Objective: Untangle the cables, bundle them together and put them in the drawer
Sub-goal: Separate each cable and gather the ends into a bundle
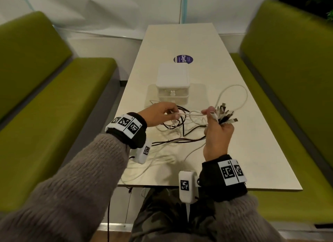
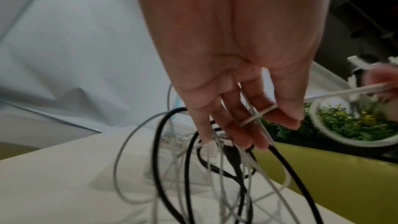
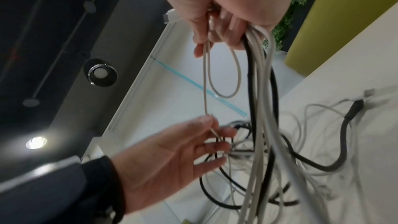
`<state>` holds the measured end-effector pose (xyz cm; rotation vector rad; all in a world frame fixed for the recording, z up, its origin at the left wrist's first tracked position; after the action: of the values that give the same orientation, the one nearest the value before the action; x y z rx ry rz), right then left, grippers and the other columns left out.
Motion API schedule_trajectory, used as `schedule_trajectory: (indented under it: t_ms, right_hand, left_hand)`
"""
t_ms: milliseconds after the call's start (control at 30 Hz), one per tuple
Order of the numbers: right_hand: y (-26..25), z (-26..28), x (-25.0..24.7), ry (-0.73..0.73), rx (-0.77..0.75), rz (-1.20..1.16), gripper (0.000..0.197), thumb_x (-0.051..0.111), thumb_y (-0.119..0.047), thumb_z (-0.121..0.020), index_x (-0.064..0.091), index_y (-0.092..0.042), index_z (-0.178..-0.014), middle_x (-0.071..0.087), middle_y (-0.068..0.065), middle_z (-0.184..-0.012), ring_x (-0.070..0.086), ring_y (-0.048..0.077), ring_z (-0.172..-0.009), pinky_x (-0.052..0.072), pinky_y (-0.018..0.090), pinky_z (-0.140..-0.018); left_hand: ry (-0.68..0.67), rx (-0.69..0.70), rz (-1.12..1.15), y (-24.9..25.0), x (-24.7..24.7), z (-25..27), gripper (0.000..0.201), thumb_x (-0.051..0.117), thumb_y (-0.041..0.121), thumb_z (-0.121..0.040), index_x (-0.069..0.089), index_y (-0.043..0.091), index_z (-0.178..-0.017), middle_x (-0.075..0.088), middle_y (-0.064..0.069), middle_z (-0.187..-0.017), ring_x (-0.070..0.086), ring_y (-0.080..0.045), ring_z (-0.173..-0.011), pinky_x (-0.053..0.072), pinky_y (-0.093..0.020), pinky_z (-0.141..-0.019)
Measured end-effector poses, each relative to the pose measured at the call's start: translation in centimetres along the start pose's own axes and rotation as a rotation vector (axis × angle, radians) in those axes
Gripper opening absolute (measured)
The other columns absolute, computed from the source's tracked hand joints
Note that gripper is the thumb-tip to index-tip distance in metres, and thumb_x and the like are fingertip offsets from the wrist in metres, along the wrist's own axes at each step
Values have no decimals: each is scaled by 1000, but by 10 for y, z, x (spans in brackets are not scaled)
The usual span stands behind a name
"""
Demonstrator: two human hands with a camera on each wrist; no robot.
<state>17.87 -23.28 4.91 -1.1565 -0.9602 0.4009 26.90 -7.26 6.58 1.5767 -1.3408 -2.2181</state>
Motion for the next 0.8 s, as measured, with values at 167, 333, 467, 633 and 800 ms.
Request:
schedule_trajectory:
  t_ms: [167, 333, 467, 633, 800]
  right_hand:
    - [-7, -6, -27, 151, -53, -106, 19, 59, -13, -93, 65, -13, -75, 64, -7, -75, 44, 4, -72, 32, 21, -73]
    - [-1, -19, -49, 296, -93, -120, 16, 59, -25, -91, 67, -19, -78, 68, -2, -87, 45, 16, -87, 31, 36, -85]
    - [9, -26, -42, 209, 0, 10, 14, 62, -22, -90, 67, -17, -78, 61, -4, -86, 46, 7, -76, 34, 26, -78]
    - [17, -17, -12, -28, 23, 322, 24, 74, -37, -80, 72, -14, -87, 67, -9, -77, 61, 3, -72, 42, 21, -69]
    - [19, -6, 15, -200, 32, 570, 38, 75, -55, -72, 68, -19, -78, 62, -9, -63, 57, 9, -60, 44, 25, -59]
  left_hand:
    - [15, -90, 38, -21, -14, 4, 12, 53, 26, -94, 56, 16, -100, 58, 11, -91, 52, -4, -81, 37, -1, -66]
    - [11, -127, 36, -36, -15, 8, 15, 47, 26, -97, 56, 14, -98, 62, 7, -93, 55, -8, -87, 39, -20, -76]
    - [45, -96, 6, -31, -16, 7, 14, 44, 26, -98, 55, 18, -98, 58, 8, -92, 51, 1, -85, 35, -22, -81]
    - [44, -2, 54, -7, -7, 4, 12, 47, 29, -96, 55, 21, -94, 59, 10, -95, 51, 3, -91, 32, -4, -84]
    - [52, 76, -29, 8, 3, -3, 18, 50, 32, -95, 59, 18, -99, 54, 6, -98, 46, 0, -93, 34, -16, -83]
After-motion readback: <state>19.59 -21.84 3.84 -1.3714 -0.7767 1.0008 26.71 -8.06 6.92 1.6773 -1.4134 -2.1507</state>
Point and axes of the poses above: each hand's wrist, its own z-axis away from the middle knuckle, its own x-axis out of the palm, y = z × x, the point moved 6 cm from there along -z, towards the middle knuckle
